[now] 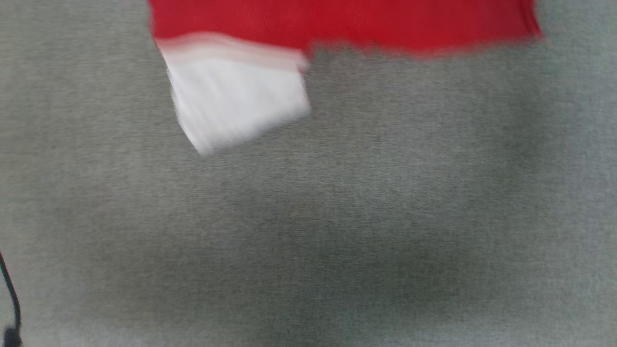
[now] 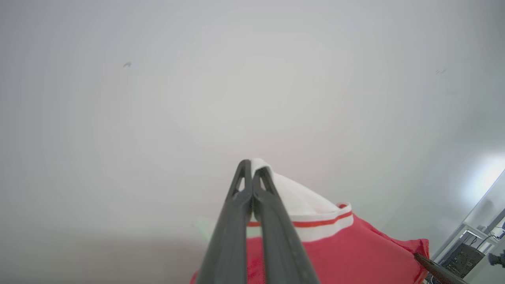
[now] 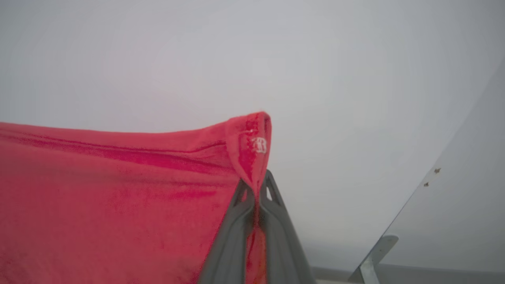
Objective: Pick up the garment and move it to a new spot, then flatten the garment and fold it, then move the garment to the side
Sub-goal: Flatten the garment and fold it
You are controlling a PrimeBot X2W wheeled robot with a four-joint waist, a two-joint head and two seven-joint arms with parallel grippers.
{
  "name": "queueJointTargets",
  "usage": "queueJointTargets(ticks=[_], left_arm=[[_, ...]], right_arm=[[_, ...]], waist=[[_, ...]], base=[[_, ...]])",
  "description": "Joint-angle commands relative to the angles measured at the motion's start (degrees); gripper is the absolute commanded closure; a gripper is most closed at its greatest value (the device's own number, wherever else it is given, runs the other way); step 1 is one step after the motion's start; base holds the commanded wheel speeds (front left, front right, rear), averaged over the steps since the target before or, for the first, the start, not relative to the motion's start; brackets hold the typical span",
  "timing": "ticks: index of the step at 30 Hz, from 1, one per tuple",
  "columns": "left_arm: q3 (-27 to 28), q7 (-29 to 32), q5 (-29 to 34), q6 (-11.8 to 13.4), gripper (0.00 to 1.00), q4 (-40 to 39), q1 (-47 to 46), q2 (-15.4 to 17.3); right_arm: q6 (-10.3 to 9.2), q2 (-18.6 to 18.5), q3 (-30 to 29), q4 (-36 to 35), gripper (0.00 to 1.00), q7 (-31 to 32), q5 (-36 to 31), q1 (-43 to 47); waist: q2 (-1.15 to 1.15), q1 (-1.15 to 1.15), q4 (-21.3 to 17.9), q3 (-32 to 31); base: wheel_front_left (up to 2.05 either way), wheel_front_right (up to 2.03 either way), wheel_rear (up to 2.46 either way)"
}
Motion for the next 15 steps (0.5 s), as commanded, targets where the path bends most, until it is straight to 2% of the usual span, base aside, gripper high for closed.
queueJointTargets(ticks=[1,4,7,11,15], left_arm=[[0.9,-0.9,0.8,0.1,1.0,1.7,-3.4,0.7],[2.3,-1.7,0.2,0.2,1.0,3.1,-8.8,-0.1],[4.4,-1.9,-3.0,0.2,1.0,0.7,-9.7,-0.6],[2.6,1.0,-5.4,0.1,1.0,-5.8,-2.2,-0.4],[3.2,0.3,-8.7,0.1,1.0,-13.1,9.2,0.9]], right_arm=[[-0.2,0.1,-1.4,1.1,1.0,-2.3,-1.3,-2.2],[-0.25,1.2,-4.6,3.9,1.0,-7.2,-3.9,-5.9],[-0.25,2.0,-6.1,6.9,1.0,-10.2,-5.5,-7.1],[-0.24,2.0,-4.3,10.7,1.0,-11.5,-5.6,-3.9],[-0.23,1.5,-0.9,13.1,1.0,-12.0,-3.3,2.0]], waist=[[0.0,0.0,-1.8,1.2],[0.0,0.0,-2.3,1.3],[0.0,0.0,-2.2,0.9],[0.0,0.0,-1.7,-0.1],[0.0,0.0,-1.1,-1.9]], base=[[0.0,0.0,0.0],[0.0,0.0,0.0],[0.0,0.0,0.0],[0.0,0.0,0.0],[0.0,0.0,0.0]])
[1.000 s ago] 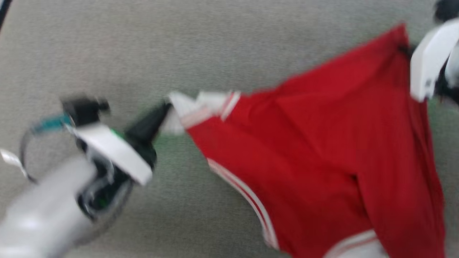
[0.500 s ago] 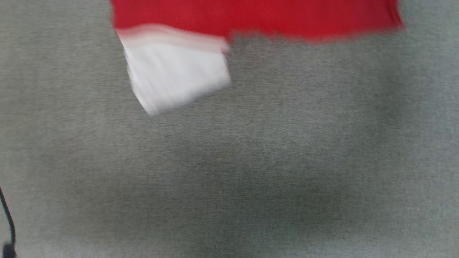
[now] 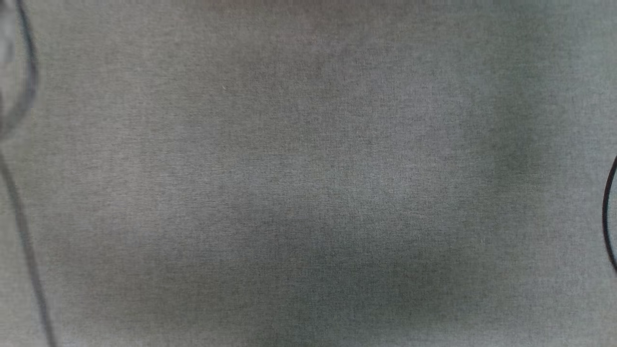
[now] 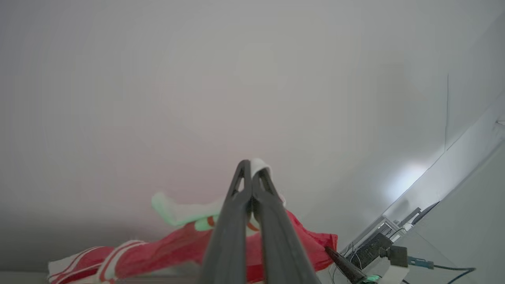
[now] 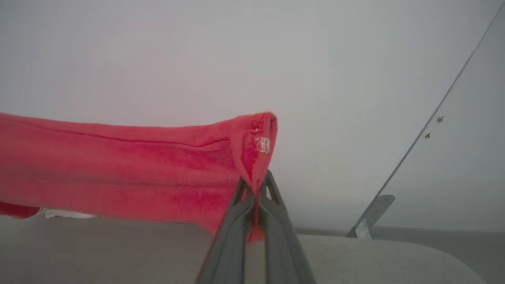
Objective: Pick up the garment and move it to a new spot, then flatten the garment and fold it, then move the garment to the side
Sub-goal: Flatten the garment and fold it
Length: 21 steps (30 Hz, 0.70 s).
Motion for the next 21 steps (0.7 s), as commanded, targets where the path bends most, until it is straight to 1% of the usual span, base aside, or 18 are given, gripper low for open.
queueJointTargets(ticks=[1,4,6,9,13,16,20,21], left_arm=[[0.5,-0.8,-1.1,0.1,1.0,-2.2,4.3,0.6],[1.2,-2.2,-2.5,0.1,1.0,-7.8,15.0,0.2],[2.1,-2.8,-4.3,0.1,1.0,-11.4,22.2,0.3],[2.7,-2.1,-4.9,0.0,1.0,-17.4,32.7,0.4],[3.3,-2.1,-3.4,0.0,1.0,-24.3,44.8,0.9],[4.6,-3.2,-2.9,0.0,1.0,-28.8,52.5,1.3],[6.2,-4.0,-1.3,0.0,1.0,-33.4,62.1,2.8],[6.2,-4.0,-1.3,0.0,1.0,-33.4,62.1,2.8]], right_arm=[[-0.28,-0.5,1.1,0.3,1.0,-0.5,1.4,2.8],[-0.28,-1.3,4.5,-0.2,1.0,-0.3,5.0,9.7],[-0.27,-1.8,6.9,-1.6,1.0,0.3,8.0,14.4],[-0.23,-3.4,9.5,-5.3,1.0,1.9,13.4,22.4],[-0.22,-6.6,12.0,-13.1,1.0,5.1,19.9,34.1],[-0.21,-9.0,13.1,-21.0,1.0,7.0,23.7,43.4],[-0.22,-11.8,12.5,-31.0,1.0,9.6,26.0,55.9],[-0.22,-11.8,12.5,-31.0,1.0,9.6,26.0,55.9]], waist=[[0.0,0.0,0.5,-1.1],[0.0,0.0,1.0,-2.5],[0.0,0.0,1.0,-3.5],[0.0,0.0,1.1,-5.1],[0.0,0.0,1.4,-7.8],[0.0,0.0,1.4,-9.8],[0.0,0.0,1.6,-12.1],[0.0,0.0,1.6,-12.1]], base=[[0.0,0.0,0.0],[0.0,0.0,0.0],[0.0,0.0,0.0],[0.0,0.0,0.0],[0.0,0.0,0.0],[0.0,0.0,0.0],[0.0,0.0,0.0],[0.0,0.0,0.0]])
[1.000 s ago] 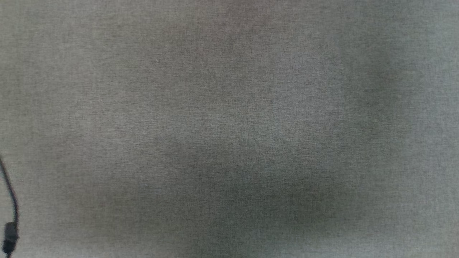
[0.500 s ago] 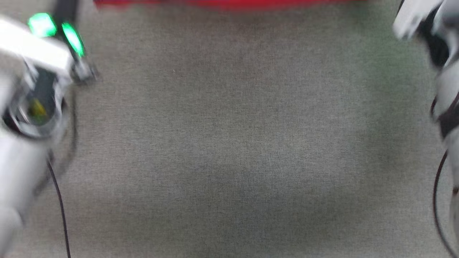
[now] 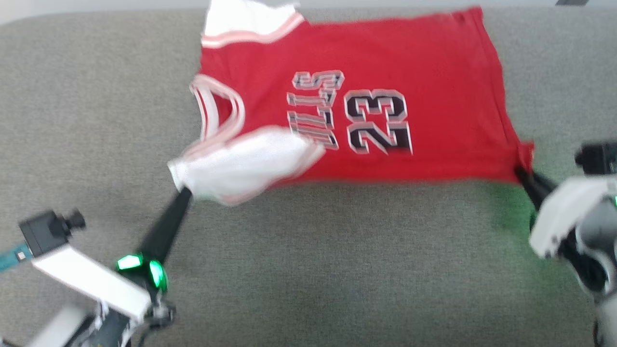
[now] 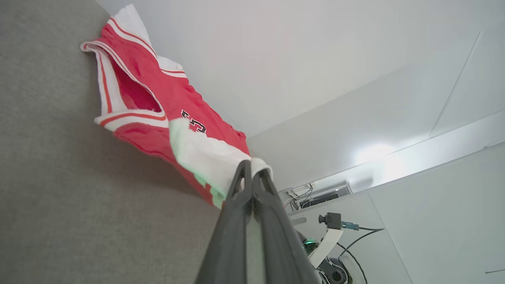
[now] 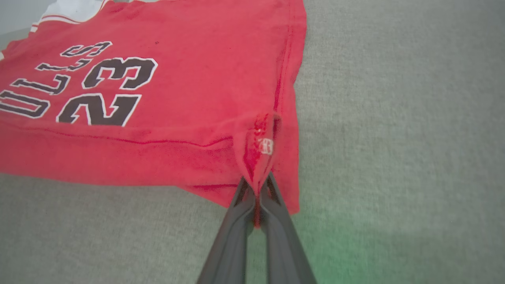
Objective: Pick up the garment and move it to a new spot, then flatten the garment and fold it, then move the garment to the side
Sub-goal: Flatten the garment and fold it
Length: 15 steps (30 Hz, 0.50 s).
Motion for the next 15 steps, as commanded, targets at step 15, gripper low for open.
queueJointTargets(ticks=[15], left_arm=[[3.4,-1.9,5.8,0.0,1.0,-13.8,18.0,5.5]], right_arm=[[-0.09,5.6,-14.3,-29.9,1.0,12.3,-2.5,28.5]], waist=[[0.0,0.0,0.0,-3.1]], base=[[0.0,0.0,0.0]])
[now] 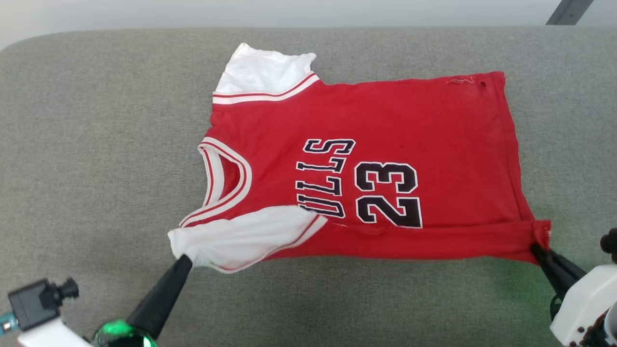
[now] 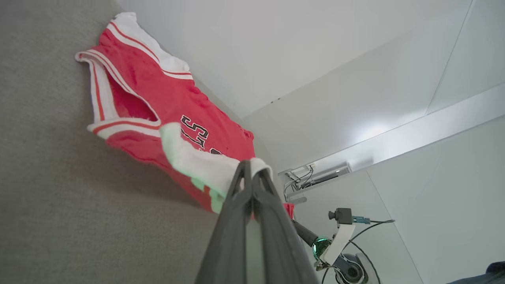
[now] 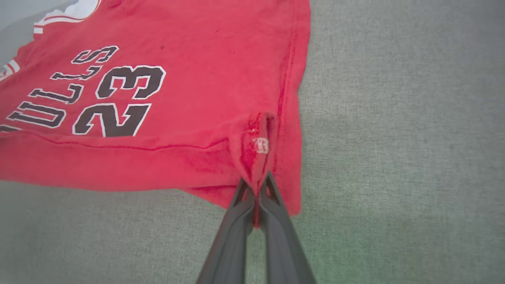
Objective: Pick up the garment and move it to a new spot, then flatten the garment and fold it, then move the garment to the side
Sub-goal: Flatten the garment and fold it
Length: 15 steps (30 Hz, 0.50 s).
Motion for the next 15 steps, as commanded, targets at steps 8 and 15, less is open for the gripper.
queueJointTargets(ticks=[8,15], left_arm=[[0.9,8.6,-2.6,0.0,1.0,4.9,-16.0,-1.8],[2.3,15.6,-4.7,0.0,1.0,16.1,-27.8,-5.9]], right_arm=[[-0.06,2.1,-1.2,0.8,1.0,1.8,-2.8,-8.9],[-0.05,3.0,-1.1,7.0,1.0,1.1,-3.7,-16.9]], waist=[[0.0,0.0,-0.9,3.0],[0.0,0.0,-1.6,7.3]], base=[[0.0,0.0,0.0],[0.0,0.0,0.0]])
